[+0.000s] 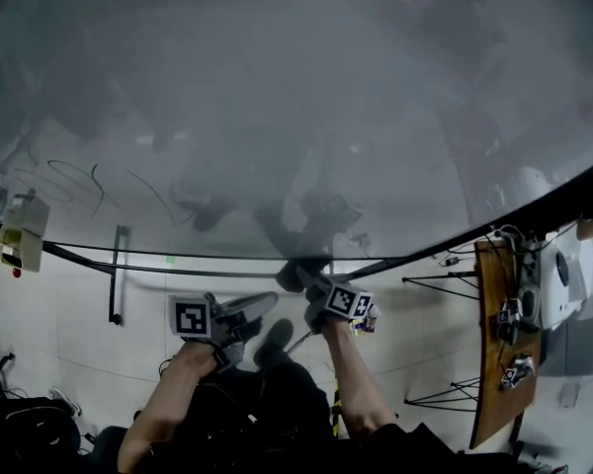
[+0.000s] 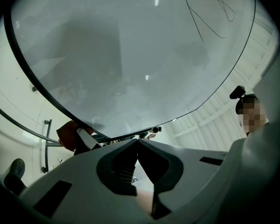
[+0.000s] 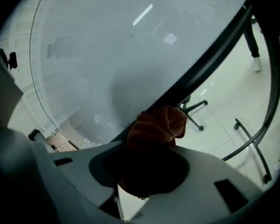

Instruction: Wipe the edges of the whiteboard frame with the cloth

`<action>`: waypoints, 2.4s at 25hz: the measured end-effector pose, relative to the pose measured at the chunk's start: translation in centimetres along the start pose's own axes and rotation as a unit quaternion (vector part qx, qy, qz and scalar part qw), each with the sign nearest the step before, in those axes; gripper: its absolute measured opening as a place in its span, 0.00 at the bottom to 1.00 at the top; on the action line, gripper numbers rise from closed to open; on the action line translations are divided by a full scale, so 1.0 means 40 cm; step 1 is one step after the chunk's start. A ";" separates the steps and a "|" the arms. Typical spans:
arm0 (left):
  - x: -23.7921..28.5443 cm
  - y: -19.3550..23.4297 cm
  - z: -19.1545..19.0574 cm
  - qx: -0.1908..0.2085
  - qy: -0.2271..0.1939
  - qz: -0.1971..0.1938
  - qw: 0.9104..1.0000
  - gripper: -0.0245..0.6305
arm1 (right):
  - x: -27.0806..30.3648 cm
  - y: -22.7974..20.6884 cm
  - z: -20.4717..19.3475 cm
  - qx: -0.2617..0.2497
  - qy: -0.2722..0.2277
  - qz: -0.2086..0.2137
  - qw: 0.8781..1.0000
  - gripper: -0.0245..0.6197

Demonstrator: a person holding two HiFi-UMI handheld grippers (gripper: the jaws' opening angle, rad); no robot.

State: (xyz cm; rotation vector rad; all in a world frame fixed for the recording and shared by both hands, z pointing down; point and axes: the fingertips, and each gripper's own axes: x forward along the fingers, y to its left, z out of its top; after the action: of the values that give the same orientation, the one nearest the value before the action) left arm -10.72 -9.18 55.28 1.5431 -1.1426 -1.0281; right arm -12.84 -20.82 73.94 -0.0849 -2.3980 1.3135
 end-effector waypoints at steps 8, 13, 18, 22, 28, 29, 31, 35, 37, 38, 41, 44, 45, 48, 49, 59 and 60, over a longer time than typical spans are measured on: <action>-0.100 -0.020 0.028 0.008 -0.011 -0.011 1.000 0.02 | 0.069 0.060 -0.062 -0.003 0.019 -0.011 1.000 0.22; -0.193 0.001 0.034 -0.020 -0.032 -0.013 0.999 0.02 | 0.121 0.098 -0.094 -0.010 0.025 -0.012 1.000 0.22; -0.279 0.001 0.053 -0.012 -0.040 -0.011 0.999 0.02 | 0.159 0.134 -0.118 -0.009 0.021 -0.013 1.000 0.22; -0.355 0.016 0.059 -0.031 -0.054 -0.015 0.998 0.02 | 0.199 0.175 -0.140 -0.008 0.020 -0.015 1.000 0.22; -0.450 0.020 0.080 -0.038 -0.069 -0.026 0.997 0.02 | 0.259 0.257 -0.172 -0.001 0.007 -0.014 1.000 0.22; -0.460 0.020 0.081 -0.044 -0.075 -0.029 0.996 0.02 | 0.267 0.267 -0.177 -0.002 0.009 -0.014 1.000 0.22; -0.476 0.018 0.087 -0.048 -0.088 -0.033 0.994 0.02 | 0.282 0.287 -0.191 -0.007 0.019 -0.014 1.000 0.22; -0.497 0.015 0.104 -0.046 -0.106 -0.030 0.993 0.02 | 0.312 0.292 -0.229 -0.016 0.045 -0.003 0.999 0.22; -0.507 0.012 0.119 -0.024 -0.105 -0.015 0.994 0.02 | 0.324 0.288 -0.243 -0.018 0.049 0.004 0.999 0.22; -0.514 0.015 0.125 -0.018 -0.106 -0.006 0.994 0.02 | 0.330 0.290 -0.249 -0.017 0.048 0.010 0.999 0.22; -0.525 0.041 0.137 -0.045 -0.126 -0.001 0.991 0.02 | 0.345 0.300 -0.262 -0.017 0.047 0.025 0.998 0.22; -0.524 0.051 0.170 -0.031 -0.134 0.015 0.990 0.02 | 0.360 0.324 -0.271 -0.016 0.055 0.042 0.997 0.22; -0.521 0.048 0.179 -0.020 -0.133 0.023 0.991 0.02 | 0.364 0.332 -0.275 -0.017 0.060 0.048 0.997 0.22; -0.517 0.062 0.190 -0.016 -0.139 0.045 0.989 0.02 | 0.373 0.347 -0.283 -0.028 0.069 0.056 0.996 0.22; -0.519 0.066 0.194 -0.012 -0.141 0.055 0.988 0.02 | 0.377 0.354 -0.286 -0.035 0.071 0.059 0.995 0.22; -0.564 0.061 0.208 0.001 -0.177 0.101 0.979 0.02 | 0.425 0.410 -0.315 -0.065 0.092 0.064 0.992 0.22; -0.572 0.061 0.212 -0.001 -0.182 0.101 0.978 0.02 | 0.434 0.419 -0.319 -0.065 0.095 0.067 0.991 0.22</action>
State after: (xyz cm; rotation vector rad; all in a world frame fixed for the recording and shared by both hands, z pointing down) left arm -24.29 11.07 57.95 1.2354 -1.5147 -1.2004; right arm -26.28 2.85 71.80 -0.3956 -2.3461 1.1465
